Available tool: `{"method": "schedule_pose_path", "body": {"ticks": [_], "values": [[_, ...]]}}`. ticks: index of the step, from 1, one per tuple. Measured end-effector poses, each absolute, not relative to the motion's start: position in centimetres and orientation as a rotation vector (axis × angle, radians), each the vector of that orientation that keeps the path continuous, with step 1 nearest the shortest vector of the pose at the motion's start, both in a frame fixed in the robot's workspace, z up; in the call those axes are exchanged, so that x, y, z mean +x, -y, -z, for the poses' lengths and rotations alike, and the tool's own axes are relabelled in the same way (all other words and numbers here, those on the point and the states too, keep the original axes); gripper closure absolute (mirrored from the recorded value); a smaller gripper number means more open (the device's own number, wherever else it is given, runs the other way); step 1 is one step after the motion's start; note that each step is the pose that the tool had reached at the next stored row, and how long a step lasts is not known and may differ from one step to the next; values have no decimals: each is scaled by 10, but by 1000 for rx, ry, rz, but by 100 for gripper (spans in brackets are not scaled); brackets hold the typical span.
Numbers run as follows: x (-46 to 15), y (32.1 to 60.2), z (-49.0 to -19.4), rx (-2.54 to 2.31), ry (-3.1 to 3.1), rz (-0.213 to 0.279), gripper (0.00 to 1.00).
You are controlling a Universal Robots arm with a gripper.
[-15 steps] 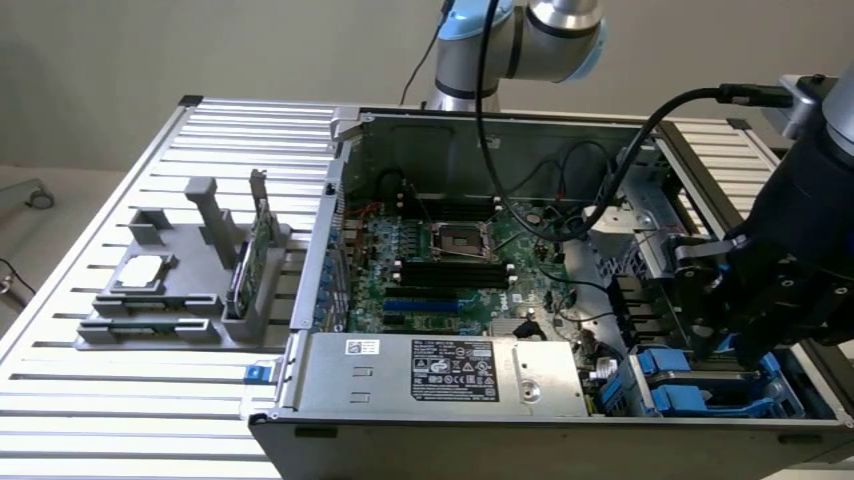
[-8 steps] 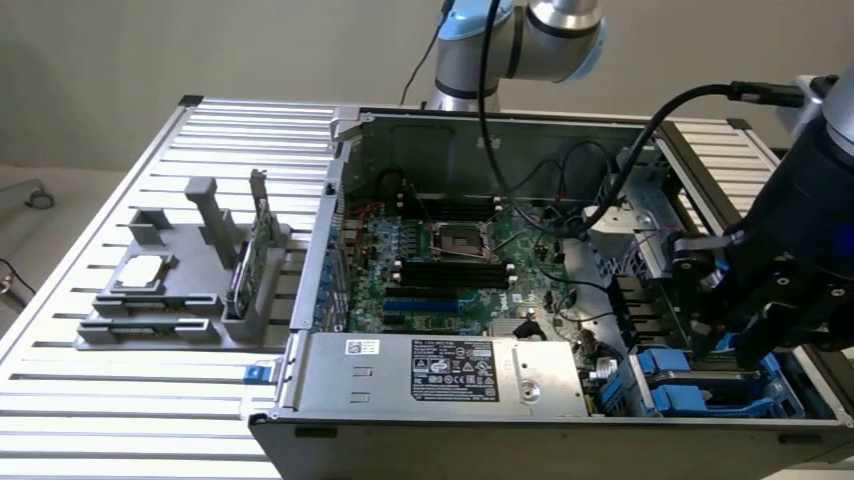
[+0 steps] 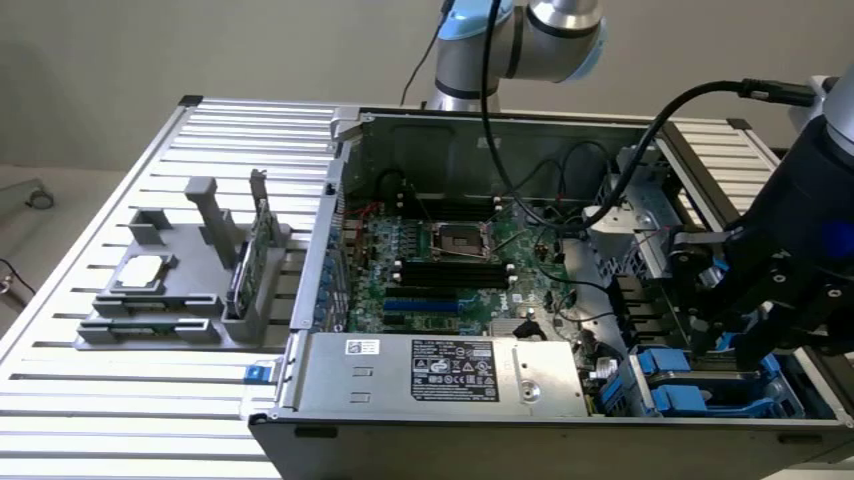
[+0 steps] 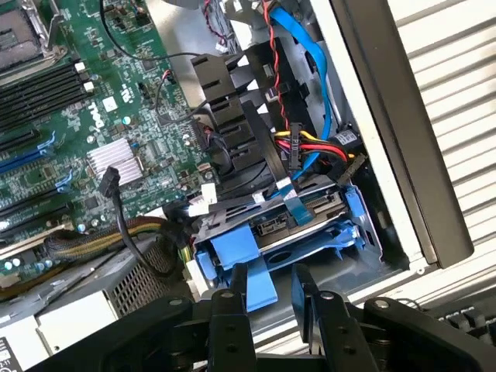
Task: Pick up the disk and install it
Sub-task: 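Insert the first disk wire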
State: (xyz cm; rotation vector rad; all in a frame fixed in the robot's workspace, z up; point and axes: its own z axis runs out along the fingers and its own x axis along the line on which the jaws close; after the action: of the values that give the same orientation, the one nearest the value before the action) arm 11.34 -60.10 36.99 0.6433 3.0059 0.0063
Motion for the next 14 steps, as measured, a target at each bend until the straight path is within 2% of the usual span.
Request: {"method": "schedule_pose_path", "body": {"ticks": [8, 14], "values": [[118, 601, -370, 704, -2997, -35, 63], [123, 601, -369, 758, -2983, -36, 63]]}}
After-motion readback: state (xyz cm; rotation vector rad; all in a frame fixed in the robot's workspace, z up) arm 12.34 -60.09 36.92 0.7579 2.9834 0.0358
